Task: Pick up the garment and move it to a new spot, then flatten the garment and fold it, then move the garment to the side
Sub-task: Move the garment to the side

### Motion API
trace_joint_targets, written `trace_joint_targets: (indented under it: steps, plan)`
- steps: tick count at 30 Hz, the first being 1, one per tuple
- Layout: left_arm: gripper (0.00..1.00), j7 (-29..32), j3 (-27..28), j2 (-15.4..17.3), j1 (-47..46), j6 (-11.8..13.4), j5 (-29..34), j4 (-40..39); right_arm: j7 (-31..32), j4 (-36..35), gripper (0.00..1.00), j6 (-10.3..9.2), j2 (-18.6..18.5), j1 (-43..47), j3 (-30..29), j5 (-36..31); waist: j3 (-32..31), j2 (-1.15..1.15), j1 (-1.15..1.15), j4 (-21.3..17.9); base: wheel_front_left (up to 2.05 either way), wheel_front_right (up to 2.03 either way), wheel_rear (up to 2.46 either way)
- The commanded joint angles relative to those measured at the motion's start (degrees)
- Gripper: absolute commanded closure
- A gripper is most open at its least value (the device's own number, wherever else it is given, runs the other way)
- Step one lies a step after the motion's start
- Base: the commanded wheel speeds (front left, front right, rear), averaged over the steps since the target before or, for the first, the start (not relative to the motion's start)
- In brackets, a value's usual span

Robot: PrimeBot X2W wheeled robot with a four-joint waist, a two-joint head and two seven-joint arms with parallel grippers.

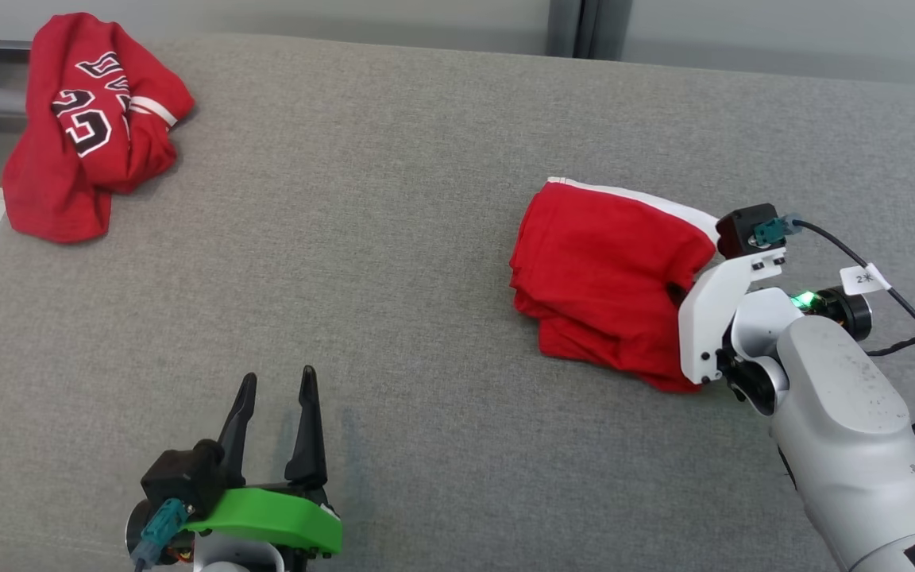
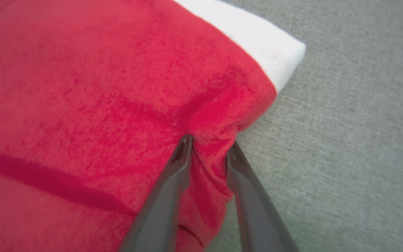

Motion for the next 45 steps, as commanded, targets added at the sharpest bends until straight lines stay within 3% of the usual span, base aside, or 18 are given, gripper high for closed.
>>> trace_joint_targets:
  steps: [1,6,12,19,26,35,41,45]
  plan:
    - [0.0,0.0,0.1,0.2,-1.1,-0.2,0.8,-0.2,-1.0,0.4,1.0,-0.05,-0.7,-0.3,0.8,0.2,0.2,0.0,0.0,-1.1,0.0,0.0,0.0]
    - [0.0,0.0,0.0,0.2,-1.7,-0.8,2.0,-0.4,-4.0,-0.6,1.0,-0.05,-2.6,-1.3,4.2,1.6,0.2,0.0,0.0,-4.2,0.0,0.0,0.0]
    - [0.0,0.0,-0.4,0.2,-3.2,-1.7,4.1,-1.3,-5.8,-1.7,1.0,-0.05,-6.7,-1.9,6.3,3.0,0.6,0.0,0.0,-10.7,0.0,0.0,0.0]
    - [0.0,0.0,-1.7,0.2,-6.1,-2.9,6.6,-1.9,-7.4,-2.8,1.0,-0.04,-11.3,-3.1,5.0,3.8,3.3,0.0,0.0,-19.6,0.0,0.0,0.0]
    - [0.0,0.0,-3.0,0.6,-9.0,-3.8,8.9,-1.1,-9.5,-2.6,1.0,-0.04,-12.3,-3.8,2.1,3.7,6.7,0.0,0.0,-26.1,0.0,0.0,0.0]
    - [0.0,0.0,-3.6,1.2,-11.3,-4.4,10.0,-0.9,-12.2,-0.8,1.0,-0.05,-11.4,-6.7,0.5,3.2,10.2,0.0,0.0,-26.9,0.0,0.0,0.0]
    - [0.0,0.0,-3.4,1.2,-12.6,-4.5,10.4,-1.5,-12.4,1.2,1.0,-0.05,-13.4,-12.6,-0.2,3.2,13.0,0.0,0.0,-23.6,0.0,0.0,0.0]
    - [0.0,0.0,-3.3,1.3,-13.7,-4.3,10.7,-2.0,-11.3,2.8,1.0,-0.05,-16.6,-16.8,0.1,1.8,14.9,0.0,0.0,-20.7,0.0,0.0,0.0]
